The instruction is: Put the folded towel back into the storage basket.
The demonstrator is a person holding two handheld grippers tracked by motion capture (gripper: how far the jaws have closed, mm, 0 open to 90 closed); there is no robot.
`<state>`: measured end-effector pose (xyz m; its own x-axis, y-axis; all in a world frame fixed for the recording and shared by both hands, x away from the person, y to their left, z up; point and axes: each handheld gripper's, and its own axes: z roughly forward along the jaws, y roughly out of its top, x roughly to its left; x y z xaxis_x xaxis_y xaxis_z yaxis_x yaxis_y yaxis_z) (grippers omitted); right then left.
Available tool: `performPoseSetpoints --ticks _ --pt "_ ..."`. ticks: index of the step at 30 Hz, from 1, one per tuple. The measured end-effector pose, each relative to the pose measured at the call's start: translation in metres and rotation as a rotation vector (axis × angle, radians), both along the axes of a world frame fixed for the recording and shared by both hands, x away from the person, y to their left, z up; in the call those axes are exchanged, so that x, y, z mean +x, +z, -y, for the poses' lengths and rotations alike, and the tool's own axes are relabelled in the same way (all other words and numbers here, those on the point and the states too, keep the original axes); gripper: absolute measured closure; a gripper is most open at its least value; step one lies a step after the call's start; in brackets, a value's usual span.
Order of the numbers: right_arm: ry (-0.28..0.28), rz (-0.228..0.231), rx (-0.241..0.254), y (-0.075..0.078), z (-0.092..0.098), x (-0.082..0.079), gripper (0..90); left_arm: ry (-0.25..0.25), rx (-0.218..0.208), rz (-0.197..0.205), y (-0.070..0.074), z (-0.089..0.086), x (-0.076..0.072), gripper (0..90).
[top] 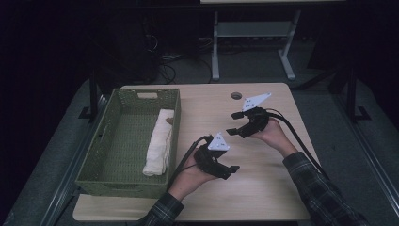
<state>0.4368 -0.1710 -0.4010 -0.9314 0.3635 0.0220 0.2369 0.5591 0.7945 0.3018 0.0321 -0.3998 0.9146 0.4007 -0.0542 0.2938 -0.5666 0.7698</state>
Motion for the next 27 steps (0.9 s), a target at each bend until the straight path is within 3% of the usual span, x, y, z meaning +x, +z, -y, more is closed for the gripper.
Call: performPoseSetpoints --ticks 13,18,22,27 --pt "-0.064 -0.024 0.007 -0.026 0.024 -0.014 20.6 0.005 0.071 -0.020 -0.045 0.011 0.001 19.4" --pt "-0.098 -0.029 0.001 -0.039 0.032 -0.020 18.6 0.020 0.074 -0.031 -0.056 0.013 -0.001 18.0" --pt "-0.123 -0.027 0.009 -0.050 0.040 -0.026 16.8 0.018 0.104 -0.018 -0.061 0.012 -0.001 17.2" --pt "-0.166 -0.032 -0.012 -0.062 0.049 -0.031 14.4 0.032 0.094 -0.011 -0.070 0.011 0.000 16.7"
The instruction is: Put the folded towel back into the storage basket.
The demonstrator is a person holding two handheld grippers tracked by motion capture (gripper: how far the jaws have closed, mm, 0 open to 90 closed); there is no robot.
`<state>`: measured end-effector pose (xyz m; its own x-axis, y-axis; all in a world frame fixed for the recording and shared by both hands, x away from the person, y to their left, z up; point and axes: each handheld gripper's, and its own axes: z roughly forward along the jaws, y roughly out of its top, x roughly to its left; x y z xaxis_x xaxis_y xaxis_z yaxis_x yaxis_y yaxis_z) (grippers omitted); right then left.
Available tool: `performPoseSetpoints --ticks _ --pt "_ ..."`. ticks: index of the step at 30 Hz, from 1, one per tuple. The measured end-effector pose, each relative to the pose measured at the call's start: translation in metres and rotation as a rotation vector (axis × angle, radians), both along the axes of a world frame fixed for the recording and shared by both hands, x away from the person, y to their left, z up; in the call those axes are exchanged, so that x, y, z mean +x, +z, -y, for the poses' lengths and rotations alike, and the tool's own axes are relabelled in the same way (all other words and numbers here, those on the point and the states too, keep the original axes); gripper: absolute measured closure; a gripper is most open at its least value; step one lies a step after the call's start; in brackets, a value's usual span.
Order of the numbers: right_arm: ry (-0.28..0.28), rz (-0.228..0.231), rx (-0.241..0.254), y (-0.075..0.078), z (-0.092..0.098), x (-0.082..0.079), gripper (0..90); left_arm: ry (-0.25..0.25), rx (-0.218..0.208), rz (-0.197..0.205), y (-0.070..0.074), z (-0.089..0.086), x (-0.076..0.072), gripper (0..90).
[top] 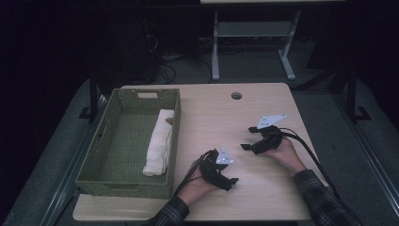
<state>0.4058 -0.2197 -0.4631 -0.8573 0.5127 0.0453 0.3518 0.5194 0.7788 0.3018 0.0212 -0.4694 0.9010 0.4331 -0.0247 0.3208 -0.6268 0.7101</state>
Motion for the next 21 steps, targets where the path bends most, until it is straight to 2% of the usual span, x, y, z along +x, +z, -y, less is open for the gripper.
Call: performPoseSetpoints --ticks 5,14,16,20,21 --pt "-0.025 -0.022 -0.012 -0.011 0.009 -0.003 14.2 -0.002 0.015 0.011 -0.004 0.000 -0.001 15.3" --pt "-0.085 0.002 -0.037 -0.018 0.014 -0.002 14.2 -0.009 -0.007 0.020 -0.009 -0.001 -0.002 13.6" --pt "-0.090 0.020 -0.038 -0.018 0.015 -0.002 14.3 -0.010 -0.008 0.023 -0.009 -0.001 -0.002 13.4" --pt "-0.100 -0.014 -0.066 -0.019 0.014 0.000 13.9 -0.010 -0.008 0.025 -0.010 -0.001 -0.002 13.4" --pt "-0.097 -0.039 -0.076 -0.020 0.013 0.002 13.3 -0.010 -0.008 0.025 -0.010 -0.001 -0.002 13.4"
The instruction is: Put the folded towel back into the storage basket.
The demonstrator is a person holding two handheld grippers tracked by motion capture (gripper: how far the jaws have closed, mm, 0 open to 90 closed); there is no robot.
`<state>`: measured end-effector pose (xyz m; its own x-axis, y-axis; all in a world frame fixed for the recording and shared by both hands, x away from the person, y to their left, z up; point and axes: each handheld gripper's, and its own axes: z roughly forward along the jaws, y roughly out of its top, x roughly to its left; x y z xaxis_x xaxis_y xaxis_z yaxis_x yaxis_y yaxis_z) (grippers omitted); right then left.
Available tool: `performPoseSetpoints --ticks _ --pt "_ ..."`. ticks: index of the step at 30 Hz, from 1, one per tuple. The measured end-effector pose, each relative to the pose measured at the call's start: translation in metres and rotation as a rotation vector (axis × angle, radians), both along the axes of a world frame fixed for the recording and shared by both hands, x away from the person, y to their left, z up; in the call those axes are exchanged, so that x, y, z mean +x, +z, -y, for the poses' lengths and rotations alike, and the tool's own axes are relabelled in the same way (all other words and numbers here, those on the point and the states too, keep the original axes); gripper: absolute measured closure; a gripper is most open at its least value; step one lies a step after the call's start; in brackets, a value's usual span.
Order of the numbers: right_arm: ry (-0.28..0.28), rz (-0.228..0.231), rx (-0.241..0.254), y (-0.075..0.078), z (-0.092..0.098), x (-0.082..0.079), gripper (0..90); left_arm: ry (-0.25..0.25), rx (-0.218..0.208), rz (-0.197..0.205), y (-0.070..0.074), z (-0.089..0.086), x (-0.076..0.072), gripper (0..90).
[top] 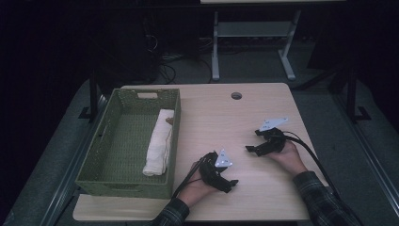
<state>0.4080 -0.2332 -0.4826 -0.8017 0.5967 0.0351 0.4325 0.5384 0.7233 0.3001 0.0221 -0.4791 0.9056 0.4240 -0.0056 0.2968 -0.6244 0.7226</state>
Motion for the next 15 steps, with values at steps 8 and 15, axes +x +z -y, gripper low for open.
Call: performPoseSetpoints --ticks 8,15 --pt "-0.007 -0.001 0.000 -0.0003 0.0002 0.0002 12.8 -0.004 0.005 0.002 0.0002 -0.0003 0.0002 13.4" --pt "-0.008 -0.002 0.001 -0.0002 0.0002 0.0001 12.6 -0.004 0.005 0.002 0.0002 -0.0003 0.0002 13.3"
